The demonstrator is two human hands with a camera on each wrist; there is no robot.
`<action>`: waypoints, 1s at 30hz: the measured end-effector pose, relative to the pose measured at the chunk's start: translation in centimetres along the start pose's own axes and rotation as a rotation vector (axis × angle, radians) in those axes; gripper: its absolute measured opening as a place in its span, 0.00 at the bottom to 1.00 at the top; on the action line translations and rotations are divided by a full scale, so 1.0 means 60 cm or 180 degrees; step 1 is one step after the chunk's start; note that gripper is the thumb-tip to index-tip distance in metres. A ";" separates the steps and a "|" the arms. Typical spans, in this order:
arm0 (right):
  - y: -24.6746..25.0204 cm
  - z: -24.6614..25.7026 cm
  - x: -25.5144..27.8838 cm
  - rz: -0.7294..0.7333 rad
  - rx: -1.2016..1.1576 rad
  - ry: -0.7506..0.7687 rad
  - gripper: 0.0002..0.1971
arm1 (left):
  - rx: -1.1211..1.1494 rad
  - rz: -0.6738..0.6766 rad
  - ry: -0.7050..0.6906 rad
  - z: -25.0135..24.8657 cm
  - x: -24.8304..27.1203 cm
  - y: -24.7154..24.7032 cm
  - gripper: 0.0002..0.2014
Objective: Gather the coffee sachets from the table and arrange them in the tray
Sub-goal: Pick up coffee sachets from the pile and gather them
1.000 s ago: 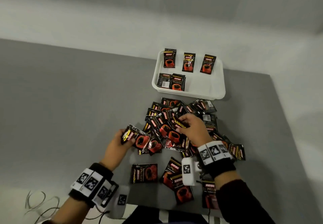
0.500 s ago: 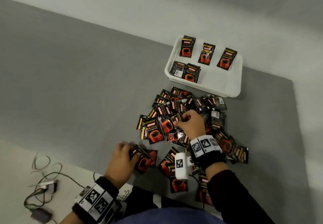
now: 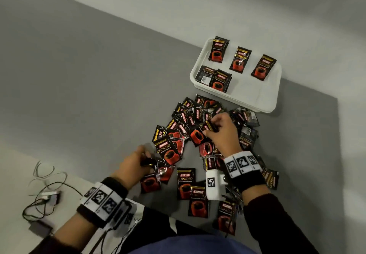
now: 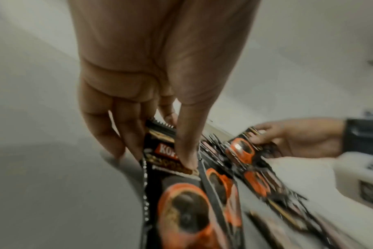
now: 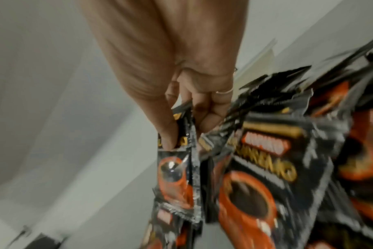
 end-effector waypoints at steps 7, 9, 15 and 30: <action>0.091 0.029 0.010 0.0001 -0.0651 0.0266 0.15 | 0.1014 0.0013 -0.0146 0.008 -0.008 0.091 0.14; 0.105 0.032 0.013 0.0320 -0.0263 0.0246 0.12 | 0.1268 0.0095 -0.0209 -0.003 -0.015 0.101 0.11; 0.054 0.031 0.025 0.2195 0.2030 0.0303 0.19 | 0.1803 0.0483 -0.0230 -0.055 -0.053 0.058 0.12; -0.024 -0.023 0.052 0.1158 0.2505 0.0840 0.30 | -0.0674 -0.0543 -0.0709 -0.056 -0.102 -0.009 0.11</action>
Point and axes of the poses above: each hand's wrist, its own x-axis away from the middle knuckle, its own y-axis out of the back of the hand, z = x × y, the point moved 2 cm from there along -x, towards the middle knuckle, and after that the axes turned 2 degrees about -x, right-handed, at the moved point
